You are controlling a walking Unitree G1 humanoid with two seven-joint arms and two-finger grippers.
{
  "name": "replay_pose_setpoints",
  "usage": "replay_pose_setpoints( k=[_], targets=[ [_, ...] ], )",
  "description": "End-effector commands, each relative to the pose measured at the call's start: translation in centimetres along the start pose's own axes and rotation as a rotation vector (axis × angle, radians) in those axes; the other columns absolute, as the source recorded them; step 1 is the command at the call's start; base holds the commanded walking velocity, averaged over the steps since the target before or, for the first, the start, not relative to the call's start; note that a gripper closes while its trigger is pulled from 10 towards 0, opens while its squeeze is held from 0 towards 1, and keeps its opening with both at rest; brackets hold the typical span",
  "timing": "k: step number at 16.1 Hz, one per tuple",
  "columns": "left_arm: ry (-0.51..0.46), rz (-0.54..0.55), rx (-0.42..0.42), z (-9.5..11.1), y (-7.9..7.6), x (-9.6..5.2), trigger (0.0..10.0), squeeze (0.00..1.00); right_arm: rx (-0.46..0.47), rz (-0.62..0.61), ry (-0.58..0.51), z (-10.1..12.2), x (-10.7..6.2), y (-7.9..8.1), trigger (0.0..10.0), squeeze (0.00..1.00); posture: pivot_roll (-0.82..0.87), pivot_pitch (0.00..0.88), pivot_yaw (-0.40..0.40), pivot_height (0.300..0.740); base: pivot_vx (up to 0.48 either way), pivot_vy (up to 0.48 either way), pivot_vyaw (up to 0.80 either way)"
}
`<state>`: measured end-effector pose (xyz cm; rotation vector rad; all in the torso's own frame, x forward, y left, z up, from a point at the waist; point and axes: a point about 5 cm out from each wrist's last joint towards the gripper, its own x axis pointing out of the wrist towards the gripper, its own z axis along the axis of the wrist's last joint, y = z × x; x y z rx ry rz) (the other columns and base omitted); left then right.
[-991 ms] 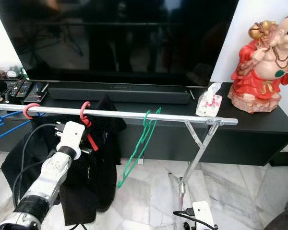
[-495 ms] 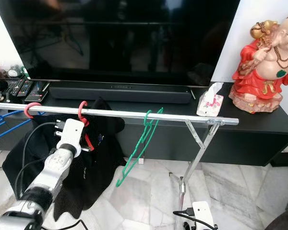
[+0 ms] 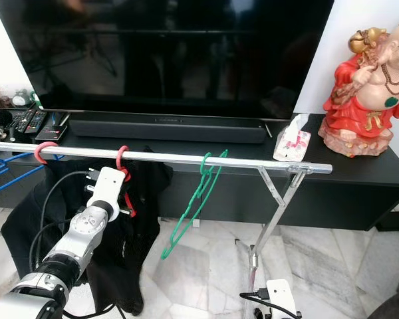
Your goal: Hang hanger
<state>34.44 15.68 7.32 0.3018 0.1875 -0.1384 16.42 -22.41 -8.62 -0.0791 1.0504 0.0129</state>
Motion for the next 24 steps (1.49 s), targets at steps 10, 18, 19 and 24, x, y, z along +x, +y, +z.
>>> replay_pose_setpoints(
  k=[10,18,19,24],
  targets=[
    [-0.114,0.049,-0.112,-0.8,0.4,-2.5,10.0,1.0,0.0,0.002,0.006,0.0,0.0,0.0,10.0,0.0,-0.04,0.0,-0.029,0.74,0.0,0.0,0.0],
    [-0.245,0.051,-0.153,0.5,0.8,-5.5,10.0,1.0,-0.002,0.0,0.002,0.2,0.0,-0.2,10.0,0.0,-0.04,0.0,-0.034,0.74,0.0,0.0,0.0],
    [-0.255,0.054,-0.143,0.4,1.0,-5.9,10.0,1.0,-0.002,0.0,0.001,0.3,0.0,-0.2,10.0,0.0,-0.04,0.0,-0.032,0.74,0.0,0.0,0.0],
    [-0.176,0.071,-0.096,-2.2,1.1,-8.1,10.0,0.95,-0.005,0.002,-0.001,0.4,0.0,-0.3,10.0,0.0,-0.03,0.007,-0.035,0.74,0.0,0.0,0.0]
  ],
)
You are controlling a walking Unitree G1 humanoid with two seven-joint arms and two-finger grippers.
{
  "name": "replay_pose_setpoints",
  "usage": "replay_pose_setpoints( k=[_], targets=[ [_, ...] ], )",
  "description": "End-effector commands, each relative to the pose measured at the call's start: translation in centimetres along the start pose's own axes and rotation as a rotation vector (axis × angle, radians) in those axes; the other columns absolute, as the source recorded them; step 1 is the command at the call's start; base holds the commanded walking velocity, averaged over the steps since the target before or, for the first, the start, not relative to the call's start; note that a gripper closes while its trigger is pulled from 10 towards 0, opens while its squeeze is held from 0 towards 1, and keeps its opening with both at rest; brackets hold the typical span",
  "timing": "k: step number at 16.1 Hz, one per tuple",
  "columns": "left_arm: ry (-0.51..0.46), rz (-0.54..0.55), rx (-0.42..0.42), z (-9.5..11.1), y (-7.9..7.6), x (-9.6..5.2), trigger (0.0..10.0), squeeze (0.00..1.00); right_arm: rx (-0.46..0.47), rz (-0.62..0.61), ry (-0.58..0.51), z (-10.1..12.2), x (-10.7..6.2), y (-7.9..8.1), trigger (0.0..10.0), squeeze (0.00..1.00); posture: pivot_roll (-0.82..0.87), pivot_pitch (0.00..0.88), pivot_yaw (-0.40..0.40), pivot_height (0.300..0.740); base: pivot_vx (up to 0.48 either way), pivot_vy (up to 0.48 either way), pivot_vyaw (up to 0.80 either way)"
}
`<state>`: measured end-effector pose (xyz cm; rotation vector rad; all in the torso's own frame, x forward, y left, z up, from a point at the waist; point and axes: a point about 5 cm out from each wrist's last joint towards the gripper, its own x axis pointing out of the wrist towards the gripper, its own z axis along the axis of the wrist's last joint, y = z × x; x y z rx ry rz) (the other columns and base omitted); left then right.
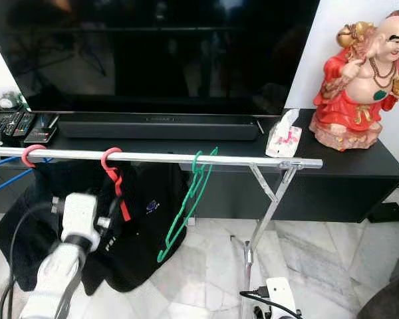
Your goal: Hang hanger
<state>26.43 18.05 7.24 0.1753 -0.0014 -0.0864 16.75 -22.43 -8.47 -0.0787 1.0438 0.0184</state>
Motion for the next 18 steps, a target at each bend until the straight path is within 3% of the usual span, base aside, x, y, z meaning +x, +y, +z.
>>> replay_pose_setpoints(
  k=[1,7,10,12,15,18],
  targets=[
    [0.06,0.018,0.039,-1.2,0.3,-0.4,10.0,0.0,-0.004,-0.004,0.005,0.1,0.0,-0.3,10.0,0.0,-0.03,0.013,-0.037,0.74,0.0,0.0,0.0],
    [0.216,0.028,0.112,-4.6,1.4,-2.9,10.0,0.0,-0.005,-0.004,0.008,-0.1,-0.1,-0.3,10.0,0.0,-0.04,0.0,-0.032,0.74,0.0,0.0,0.0],
    [0.505,-0.071,0.165,-9.1,0.9,-4.7,10.0,0.0,-0.007,-0.002,0.01,-0.2,-0.1,-0.2,10.0,0.0,-0.03,0.0,-0.031,0.74,0.0,0.0,0.0],
    [0.668,-0.117,0.166,-11.3,0.1,-5.1,10.0,0.0,-0.009,-0.001,0.011,-0.3,-0.1,-0.1,10.0,0.0,-0.04,0.0,-0.026,0.74,0.0,0.0,0.0],
    [0.753,-0.059,0.108,-12.3,-0.2,-4.5,10.0,0.0,-0.005,-0.002,0.012,-0.3,-0.1,-0.1,10.0,0.0,-0.04,0.0,-0.024,0.74,0.0,0.0,0.0],
    [0.866,-0.035,0.097,-13.7,-0.5,-5.3,10.0,0.0,0.005,-0.004,0.011,-0.5,0.0,0.1,10.0,0.0,-0.06,0.0,-0.015,0.74,0.0,0.0,0.0]
  ],
)
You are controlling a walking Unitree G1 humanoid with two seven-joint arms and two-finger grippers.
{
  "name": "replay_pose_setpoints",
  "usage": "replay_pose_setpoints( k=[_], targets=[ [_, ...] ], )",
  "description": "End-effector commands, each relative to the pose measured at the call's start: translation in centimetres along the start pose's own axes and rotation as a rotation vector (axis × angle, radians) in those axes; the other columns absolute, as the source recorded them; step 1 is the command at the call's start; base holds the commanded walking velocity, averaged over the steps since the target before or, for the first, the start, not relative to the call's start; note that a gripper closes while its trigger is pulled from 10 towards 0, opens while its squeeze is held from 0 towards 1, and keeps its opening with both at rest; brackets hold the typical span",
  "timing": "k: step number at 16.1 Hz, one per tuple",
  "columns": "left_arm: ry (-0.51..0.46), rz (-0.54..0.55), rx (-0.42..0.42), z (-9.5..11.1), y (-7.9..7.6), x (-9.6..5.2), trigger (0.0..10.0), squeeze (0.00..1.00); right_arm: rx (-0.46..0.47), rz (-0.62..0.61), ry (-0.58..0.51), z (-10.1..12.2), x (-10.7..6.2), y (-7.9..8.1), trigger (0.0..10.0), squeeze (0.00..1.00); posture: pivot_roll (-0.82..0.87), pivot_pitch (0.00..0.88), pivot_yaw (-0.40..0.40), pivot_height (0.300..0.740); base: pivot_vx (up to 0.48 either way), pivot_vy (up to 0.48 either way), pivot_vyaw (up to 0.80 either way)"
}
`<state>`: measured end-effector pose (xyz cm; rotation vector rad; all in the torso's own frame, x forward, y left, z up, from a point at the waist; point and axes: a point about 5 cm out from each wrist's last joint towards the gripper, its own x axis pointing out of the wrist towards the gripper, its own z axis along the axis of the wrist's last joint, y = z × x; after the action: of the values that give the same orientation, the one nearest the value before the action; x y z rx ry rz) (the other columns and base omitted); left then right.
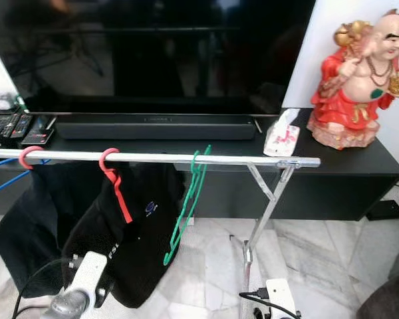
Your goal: Hang hanger
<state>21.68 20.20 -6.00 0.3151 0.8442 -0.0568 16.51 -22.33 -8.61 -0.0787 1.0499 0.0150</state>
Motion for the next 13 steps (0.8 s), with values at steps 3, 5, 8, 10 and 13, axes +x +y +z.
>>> replay_pose_setpoints(
  k=[3,5,8,10,13],
  targets=[
    [0.074,0.028,-0.056,-1.7,-0.5,-0.1,10.0,0.0,-0.006,-0.002,0.012,-0.4,-0.1,-0.2,10.0,0.0,-0.06,0.0,-0.03,0.74,0.0,0.0,0.0],
    [0.103,0.026,-0.055,-2.2,-0.9,-0.2,10.0,0.0,-0.009,-0.002,0.015,-0.5,-0.1,-0.3,10.0,0.0,-0.06,0.0,-0.028,0.74,0.0,0.0,0.0],
    [0.108,0.022,-0.046,-2.1,-1.1,-0.1,10.0,0.0,-0.008,-0.001,0.013,-0.5,-0.1,-0.2,10.0,0.0,-0.06,0.0,-0.026,0.74,0.0,0.0,0.0],
    [0.115,0.02,-0.044,-2.3,-1.2,-0.2,10.0,0.0,-0.004,0.001,0.012,-0.4,-0.1,-0.1,10.0,0.0,-0.07,0.0,-0.024,0.74,0.0,0.48,0.0],
    [0.12,0.018,-0.037,-2.6,-1.4,-0.2,10.0,0.0,-0.003,0.002,0.014,-0.4,-0.1,-0.1,10.0,0.0,-0.07,0.0,-0.023,0.74,0.0,0.0,0.0]
  ],
)
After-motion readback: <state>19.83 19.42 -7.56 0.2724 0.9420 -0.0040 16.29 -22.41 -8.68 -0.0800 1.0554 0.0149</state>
